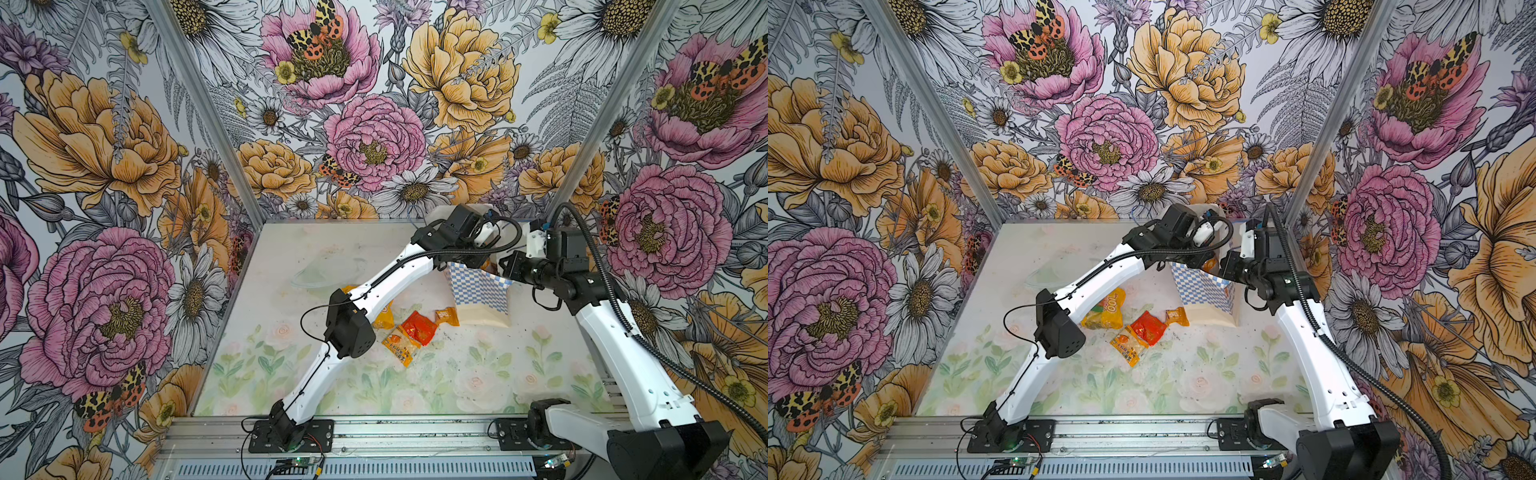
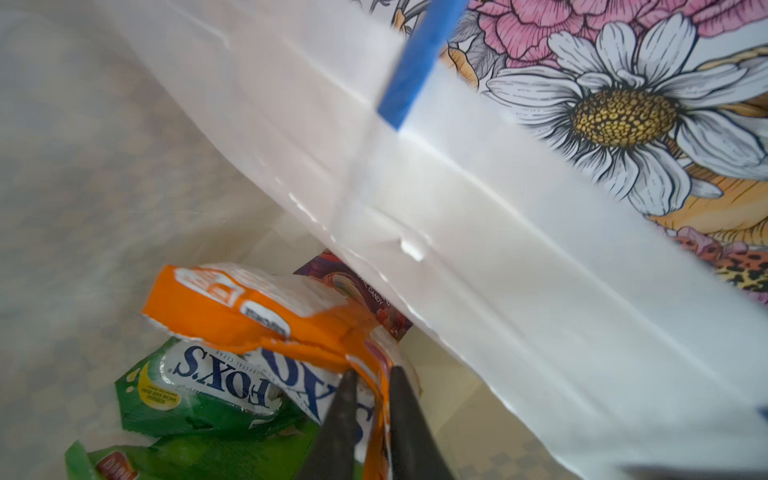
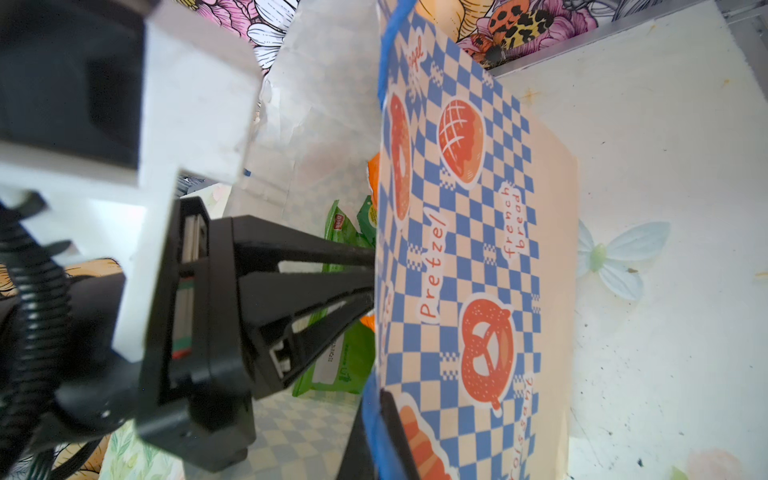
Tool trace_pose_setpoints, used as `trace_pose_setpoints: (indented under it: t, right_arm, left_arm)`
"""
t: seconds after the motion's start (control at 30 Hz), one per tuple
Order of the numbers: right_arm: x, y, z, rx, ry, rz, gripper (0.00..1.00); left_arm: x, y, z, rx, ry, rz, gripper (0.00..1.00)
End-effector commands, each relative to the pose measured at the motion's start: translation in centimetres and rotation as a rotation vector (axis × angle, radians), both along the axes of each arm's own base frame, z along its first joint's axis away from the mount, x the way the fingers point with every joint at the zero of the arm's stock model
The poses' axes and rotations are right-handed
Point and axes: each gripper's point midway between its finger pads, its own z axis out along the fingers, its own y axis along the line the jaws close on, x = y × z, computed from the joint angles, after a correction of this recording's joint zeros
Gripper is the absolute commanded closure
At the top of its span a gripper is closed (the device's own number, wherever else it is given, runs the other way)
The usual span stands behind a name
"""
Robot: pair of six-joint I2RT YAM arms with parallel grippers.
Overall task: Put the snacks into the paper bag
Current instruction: 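Open the left gripper to release the orange bag into the paper bag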
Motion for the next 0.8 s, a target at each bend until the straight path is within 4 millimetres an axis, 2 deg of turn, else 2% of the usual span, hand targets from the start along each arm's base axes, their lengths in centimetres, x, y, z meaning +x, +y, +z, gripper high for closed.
trace_pose_setpoints:
  t: [0.0,0.07,0.2,0.4,0.5,0.6,0.77]
  right_arm:
    - [0.1,-0.8,1.2,-0.031,-0.056,-0.020,1.00]
    - [0.0,-1.2,1.1,-0.043,-0.056,-0.034,1.00]
    - [0.0,-1.7,1.0,-0.057,-0.052,-0.050,1.00]
    - [0.2,-1.4,0.7,-0.044,-0.041,-0.042,1.00]
    - [0.1,-1.5,0.7,-0.044,-0.042,-0.043,1.00]
    - [0.1,-1.4,0.7,-0.043,-0.041,-0.041,1.00]
    - [0.2,-1.4,0.6,-0.043,-0.039,-0.037,1.00]
  left_arm:
    - [0.2,0.5,3.7,-0.037,-0.079,0.023,0.66]
    - [0.1,0.9,4.7,-0.043,-0.090,0.048,0.52]
    - [-0.2,1.7,7.4,-0.093,-0.084,0.114,0.37]
    - [-1.7,3.4,12.1,-0.259,0.057,0.236,0.31]
    - [-1.9,6.1,13.8,-0.308,0.132,0.389,0.28]
    - [-2.4,8.9,13.3,-0.308,0.203,0.533,0.25]
    - [-2.9,12.3,10.6,-0.262,0.256,0.671,0.23]
